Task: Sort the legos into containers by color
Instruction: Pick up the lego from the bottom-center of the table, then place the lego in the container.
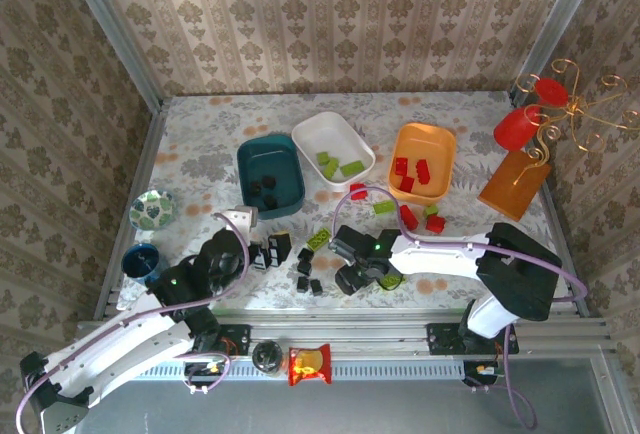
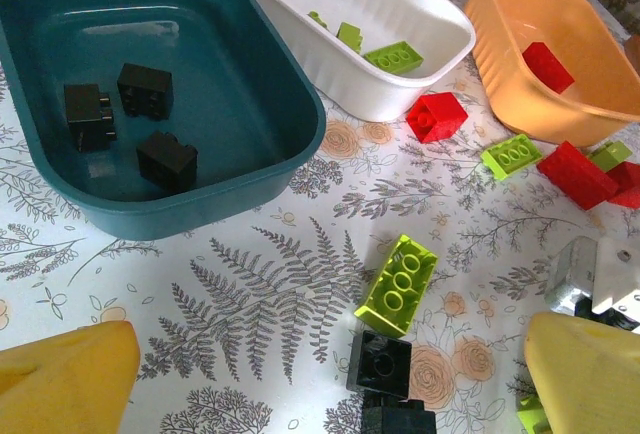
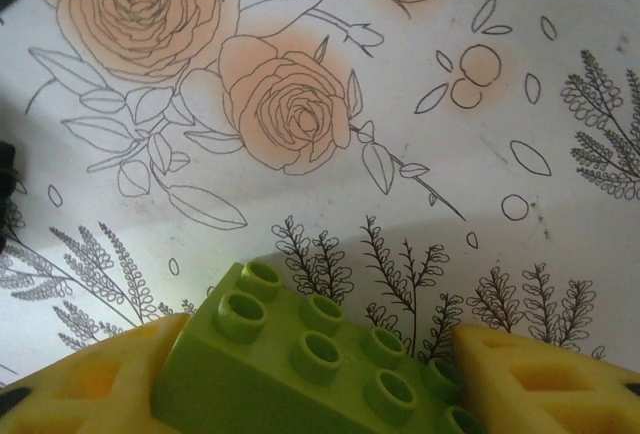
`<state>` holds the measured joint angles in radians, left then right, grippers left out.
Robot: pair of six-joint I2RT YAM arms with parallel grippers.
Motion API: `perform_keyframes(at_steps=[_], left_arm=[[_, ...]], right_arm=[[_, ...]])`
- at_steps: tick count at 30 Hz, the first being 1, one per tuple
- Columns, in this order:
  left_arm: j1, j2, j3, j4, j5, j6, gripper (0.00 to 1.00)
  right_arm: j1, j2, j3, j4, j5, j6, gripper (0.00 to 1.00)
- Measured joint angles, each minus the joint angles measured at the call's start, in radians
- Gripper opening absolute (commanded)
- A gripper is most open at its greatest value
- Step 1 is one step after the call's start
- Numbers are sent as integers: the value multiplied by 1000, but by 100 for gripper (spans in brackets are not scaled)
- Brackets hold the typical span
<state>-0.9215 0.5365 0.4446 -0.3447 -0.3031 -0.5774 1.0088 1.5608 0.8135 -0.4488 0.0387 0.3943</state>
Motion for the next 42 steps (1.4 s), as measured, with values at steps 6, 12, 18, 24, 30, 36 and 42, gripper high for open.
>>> perform_keyframes(at_steps=[6, 12, 18, 24, 30, 36, 42], left_arm=[[0, 1, 0, 0, 0, 0, 100], [0, 1, 0, -1, 0, 0, 100], [0, 0, 0, 0, 3, 0, 100], [0, 1, 0, 0, 15, 1, 100], [1, 23, 0, 0, 34, 1, 100], [8, 90, 18, -6, 68, 22, 100], [75, 280, 121, -10, 161, 92, 95]], right_arm=[[-38, -84, 0, -1, -29, -4, 45], [-198, -222, 61, -4, -70, -23, 43], [-361, -113, 315, 66, -85, -40, 42], [-463, 259, 697, 108, -80, -48, 42], [-510, 521, 938, 43, -50, -48, 58], [-521, 575, 1022, -20, -45, -38, 84], [-520, 529, 996, -19, -47, -33, 85]])
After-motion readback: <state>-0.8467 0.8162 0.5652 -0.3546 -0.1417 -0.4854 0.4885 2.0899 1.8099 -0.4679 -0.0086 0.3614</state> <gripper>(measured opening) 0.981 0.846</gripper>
